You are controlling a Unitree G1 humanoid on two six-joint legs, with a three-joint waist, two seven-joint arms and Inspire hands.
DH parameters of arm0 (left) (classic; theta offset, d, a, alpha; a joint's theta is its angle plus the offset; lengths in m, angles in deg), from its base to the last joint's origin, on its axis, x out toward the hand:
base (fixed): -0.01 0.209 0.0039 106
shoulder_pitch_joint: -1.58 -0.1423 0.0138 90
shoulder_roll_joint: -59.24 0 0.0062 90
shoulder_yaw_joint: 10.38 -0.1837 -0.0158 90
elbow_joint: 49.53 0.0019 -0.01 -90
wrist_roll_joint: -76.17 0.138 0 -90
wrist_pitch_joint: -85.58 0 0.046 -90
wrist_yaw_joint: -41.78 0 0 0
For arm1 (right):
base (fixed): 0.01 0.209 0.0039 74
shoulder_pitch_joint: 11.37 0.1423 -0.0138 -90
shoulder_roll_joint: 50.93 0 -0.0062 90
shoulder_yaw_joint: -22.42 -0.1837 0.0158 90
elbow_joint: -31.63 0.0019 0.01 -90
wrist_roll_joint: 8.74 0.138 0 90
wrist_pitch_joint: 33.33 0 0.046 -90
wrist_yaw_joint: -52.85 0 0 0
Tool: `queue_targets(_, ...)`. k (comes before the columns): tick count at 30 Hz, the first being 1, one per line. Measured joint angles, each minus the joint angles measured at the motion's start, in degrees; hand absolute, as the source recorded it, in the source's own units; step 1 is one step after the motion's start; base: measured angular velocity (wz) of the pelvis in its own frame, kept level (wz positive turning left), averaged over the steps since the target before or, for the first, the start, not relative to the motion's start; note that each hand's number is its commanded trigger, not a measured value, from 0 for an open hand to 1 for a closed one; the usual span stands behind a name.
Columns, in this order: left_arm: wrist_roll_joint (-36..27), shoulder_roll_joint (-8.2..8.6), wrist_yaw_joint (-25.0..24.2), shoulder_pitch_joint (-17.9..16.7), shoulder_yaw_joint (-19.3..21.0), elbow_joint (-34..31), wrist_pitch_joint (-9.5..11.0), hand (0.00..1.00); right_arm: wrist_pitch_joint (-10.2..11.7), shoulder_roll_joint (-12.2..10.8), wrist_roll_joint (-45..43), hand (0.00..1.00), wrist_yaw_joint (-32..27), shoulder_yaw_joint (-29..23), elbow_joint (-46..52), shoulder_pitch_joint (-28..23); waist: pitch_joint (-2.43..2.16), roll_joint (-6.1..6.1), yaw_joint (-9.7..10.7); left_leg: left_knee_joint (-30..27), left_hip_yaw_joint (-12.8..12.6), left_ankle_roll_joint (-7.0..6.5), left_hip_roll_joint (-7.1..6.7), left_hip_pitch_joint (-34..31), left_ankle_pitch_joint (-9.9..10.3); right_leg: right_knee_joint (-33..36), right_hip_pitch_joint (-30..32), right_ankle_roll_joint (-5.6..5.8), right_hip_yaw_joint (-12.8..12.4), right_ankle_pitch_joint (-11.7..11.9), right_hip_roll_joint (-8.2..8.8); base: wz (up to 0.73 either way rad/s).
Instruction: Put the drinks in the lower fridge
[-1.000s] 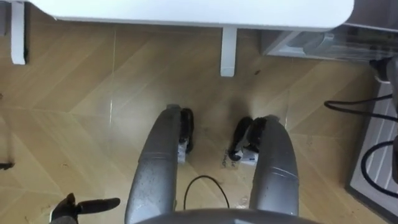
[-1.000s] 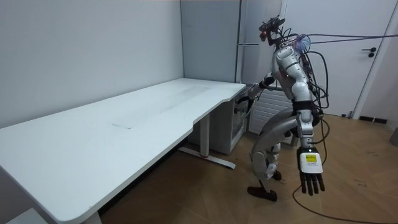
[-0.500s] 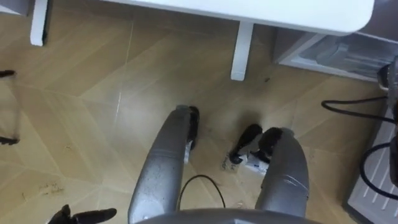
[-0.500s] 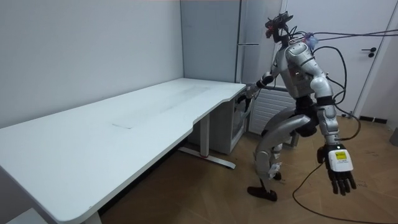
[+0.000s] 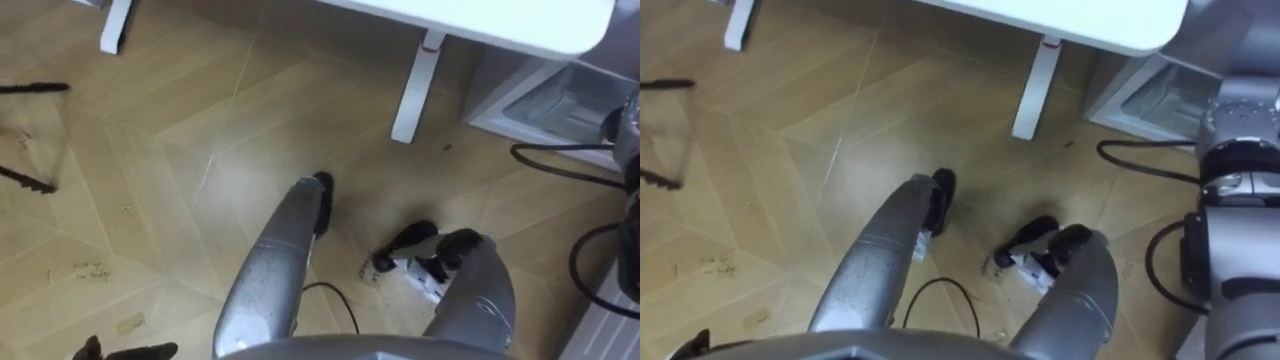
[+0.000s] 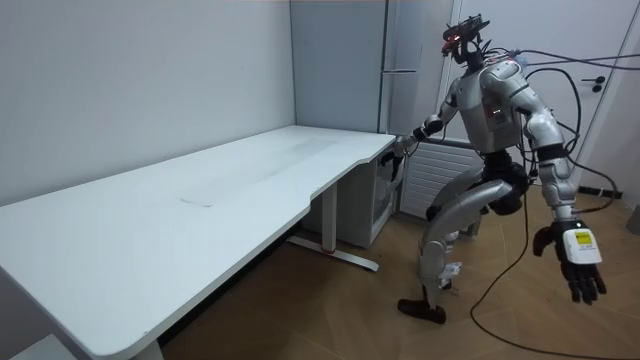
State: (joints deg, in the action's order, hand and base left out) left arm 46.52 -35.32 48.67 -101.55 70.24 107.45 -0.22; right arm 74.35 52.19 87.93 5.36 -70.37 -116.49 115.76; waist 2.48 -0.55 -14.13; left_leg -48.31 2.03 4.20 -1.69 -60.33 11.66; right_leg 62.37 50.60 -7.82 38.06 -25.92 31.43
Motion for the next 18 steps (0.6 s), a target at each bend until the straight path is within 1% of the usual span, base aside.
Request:
queue_targets(1,-0.01,0.03,-0.04,-0.19,-0.14,-0.04,0.02,0.00,0.69,-0.09,-0.09,0.00,-0.36,-0.13,0.02,0.01,0.00,0.00,-0.74,0.18,0.02,-0.10,0.07,-0.01,0.07,0.11,-0.58,-0.46,1.68,-0.27,1.00,0.12)
queue_targets(2,0.01,0.04,-0.07,-0.33,-0.27,-0.08,0.02,0.00,1.03,-0.11,-0.12,0.00,-0.48,-0.13,0.16,0.01,0.02,-0.02,-1.01,0.27,0.01,-0.13,0.03,-0.01,0.10,0.22,-0.78,-0.53,2.24,-0.33,1.43,0.00)
queue_targets(3,0.03,0.04,-0.21,-0.61,-0.54,-0.08,0.03,0.00,1.31,-0.08,-0.12,0.00,-0.53,-0.30,0.34,0.01,0.01,-0.02,-1.45,0.46,-0.07,-0.14,0.00,-0.03,0.10,0.39,-1.13,-0.72,3.38,-0.45,2.25,0.00)
queue_targets(4,0.04,0.03,-0.36,-0.83,-0.90,-0.08,0.05,0.00,1.53,-0.07,-0.11,0.00,-0.52,-0.51,0.82,0.02,0.00,0.00,-1.80,0.72,-0.13,-0.14,-0.01,-0.07,0.11,0.39,-1.68,-0.72,4.90,-0.46,3.13,-0.04)
queue_targets(5,0.04,0.04,-0.48,-0.96,-0.92,-0.09,0.06,0.00,1.56,-0.07,-0.10,0.00,-0.52,-0.66,1.06,0.02,0.00,0.01,-1.97,0.79,-0.14,-0.14,-0.01,-0.08,0.11,0.39,-1.93,-0.69,5.59,-0.46,3.51,-0.09)
queue_targets(7,0.03,0.03,-1.32,-1.43,-0.93,-0.13,0.09,0.00,1.51,-0.46,-0.07,0.00,0.07,-0.69,2.19,0.03,-0.04,0.06,-2.14,1.16,-0.08,-0.13,0.02,-0.21,0.11,0.34,-3.07,-0.62,8.32,-0.42,4.74,-0.10)
queue_targets(8,0.03,0.03,-1.41,-1.42,-0.93,-0.13,0.14,0.00,1.50,-0.64,-0.07,0.00,0.45,-0.69,2.29,0.03,-0.04,0.07,-2.14,1.37,-0.02,-0.10,0.02,-0.23,0.09,0.29,-3.29,-0.52,8.72,-0.38,4.84,0.00)
queue_targets(9,0.04,0.03,-1.53,-1.37,-0.93,-0.29,0.50,0.00,1.23,-0.83,-0.07,0.00,1.30,-0.70,2.31,0.02,-0.08,0.14,-2.07,2.01,0.23,-0.07,0.02,-0.30,0.08,0.16,-3.48,0.75,9.10,-0.40,4.69,0.19)
queue_targets(10,0.24,-0.01,-1.58,-1.24,-1.04,-0.58,1.27,0.00,0.99,-0.80,-0.07,0.00,1.81,-0.79,2.30,0.02,-0.12,0.51,-1.94,2.95,0.83,0.04,0.02,-0.49,0.01,0.00,-3.48,3.45,8.96,-0.66,3.72,0.31)
queue_targets(11,0.51,-0.01,-1.58,-1.02,-1.10,-0.63,1.54,0.00,1.00,-0.72,-0.11,0.00,1.85,-0.87,2.29,0.01,-0.11,0.84,-1.92,3.37,1.38,0.20,0.06,-0.63,-0.08,-0.12,-3.44,4.81,8.63,-0.87,3.00,0.50)
queue_targets(12,0.60,-0.35,-1.58,-0.69,-1.11,-0.87,1.97,0.00,1.01,-0.58,-0.20,0.00,1.86,-1.14,1.96,-0.10,-0.05,1.14,-1.95,3.82,1.68,0.57,0.52,-0.82,-0.29,-0.26,-2.44,5.53,6.34,-1.49,1.45,0.67)
queue_targets(13,0.54,-0.61,-1.58,-0.69,-1.15,-1.29,2.12,0.00,1.00,-0.46,-0.17,0.00,1.96,-1.78,1.73,-0.88,-0.09,1.12,-1.85,3.09,1.22,1.08,0.89,-0.69,-0.67,-0.67,-1.11,3.57,3.67,-2.40,-0.18,0.71)
queue_targets(14,0.52,-0.60,-1.64,-0.77,-1.68,-1.90,2.06,0.00,0.99,-0.17,-0.15,0.00,2.17,-2.02,1.72,-1.53,-0.17,1.26,-1.94,1.78,0.60,0.83,0.96,-0.46,-0.76,-0.74,-1.04,2.55,3.45,-2.92,-0.31,0.62)
queue_targets(15,0.38,-0.38,-2.55,-1.06,-4.02,-2.66,1.67,0.00,1.01,0.05,-0.32,0.00,3.53,-2.30,1.73,-2.57,-0.50,1.70,-2.24,-2.57,-1.41,-0.53,0.97,0.10,-0.11,-1.89,-1.65,2.54,4.72,-2.95,-0.40,0.21)
queue_targets(16,0.38,0.30,-3.98,-1.40,-6.77,-2.97,1.22,0.00,0.70,-0.19,-1.31,0.00,6.25,-2.07,1.73,-2.67,-1.07,2.38,-2.50,-6.32,-3.61,-2.97,1.01,1.80,1.82,-5.80,-2.29,5.40,7.33,-1.43,-2.01,-0.10)
queue_targets(17,0.42,0.80,-4.73,-1.49,-7.40,-3.03,1.17,0.00,0.05,-0.39,-2.41,0.00,7.95,-1.44,1.74,-2.59,-1.18,2.83,-3.46,-6.95,-4.50,-4.46,1.55,3.07,2.96,-7.74,-2.31,8.53,7.73,-0.33,-3.56,-0.40)
queue_targets(18,0.70,1.21,-5.38,-2.75,-7.68,-3.51,1.16,0.00,-0.99,-0.37,-3.06,0.00,10.74,0.97,1.79,-2.59,-1.24,3.46,-3.60,-8.11,-6.39,-6.82,1.71,5.94,8.01,-1.90,-0.93,6.21,3.17,-0.64,-4.67,0.24)
